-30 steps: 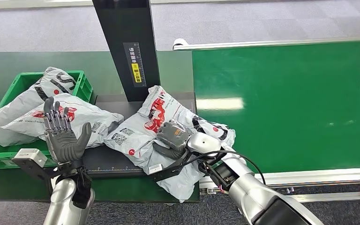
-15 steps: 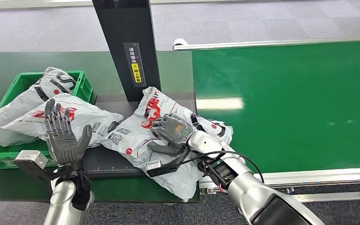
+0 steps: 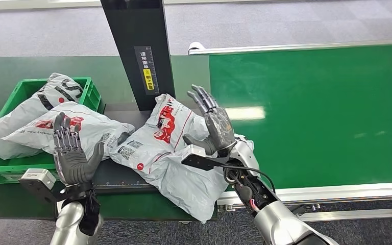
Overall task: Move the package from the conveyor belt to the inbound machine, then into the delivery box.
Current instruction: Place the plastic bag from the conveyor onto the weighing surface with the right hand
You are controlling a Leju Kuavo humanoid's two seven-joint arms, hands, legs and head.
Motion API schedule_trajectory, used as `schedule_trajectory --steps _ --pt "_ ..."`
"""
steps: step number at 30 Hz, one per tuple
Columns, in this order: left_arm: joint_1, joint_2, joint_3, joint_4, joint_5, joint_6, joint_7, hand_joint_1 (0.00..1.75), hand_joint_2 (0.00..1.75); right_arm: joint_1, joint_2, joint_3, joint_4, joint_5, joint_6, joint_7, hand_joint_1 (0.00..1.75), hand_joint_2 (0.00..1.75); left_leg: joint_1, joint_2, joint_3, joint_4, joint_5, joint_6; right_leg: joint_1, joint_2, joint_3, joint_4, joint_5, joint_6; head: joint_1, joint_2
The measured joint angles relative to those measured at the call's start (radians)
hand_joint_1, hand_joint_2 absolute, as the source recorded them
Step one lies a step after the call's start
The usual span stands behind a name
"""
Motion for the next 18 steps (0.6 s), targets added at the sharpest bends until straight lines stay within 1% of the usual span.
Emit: schedule_trajectory --steps 5,14,16,18 --pt "-0.005 0.004 -0.011 0.007 0.016 -0.019 0.0 0.0 1.75 0.032 -0.016 -0.033 -0.067 -0.062 0.013 -0.004 0.0 0.0 0.0 0.0 0.0 0.0 0.0 0.0 0.0 0.0 0.0 0.0 0.0 0.0 0.0 0.0" --pt "-0.012 0.018 -0.037 0.035 0.027 -0.064 0.0 0.0 1.75 0.065 -0.048 -0.034 -0.171 -0.16 0.015 -0.004 0.0 0.0 0.0 0.001 0.0 0.0 0.0 0.0 0.0 0.0 -0.001 0.0 0.0 0.0 0.0 0.0" --pt "-0.018 0.023 -0.049 0.047 0.023 -0.087 0.002 0.0 1.75 0.075 -0.057 -0.038 -0.198 -0.217 0.039 -0.004 0.0 0.0 0.0 0.0 0.0 0.0 0.0 0.0 0.0 0.0 0.0 0.0 0.0 0.0 0.0 0.0" --pt "-0.028 0.029 -0.064 0.064 0.013 -0.11 0.004 0.0 1.75 0.087 -0.065 -0.058 -0.224 -0.315 0.11 -0.004 0.0 0.0 0.0 0.0 0.0 0.0 0.0 0.0 0.0 0.0 0.0 0.0 0.0 0.0 0.0 0.0"
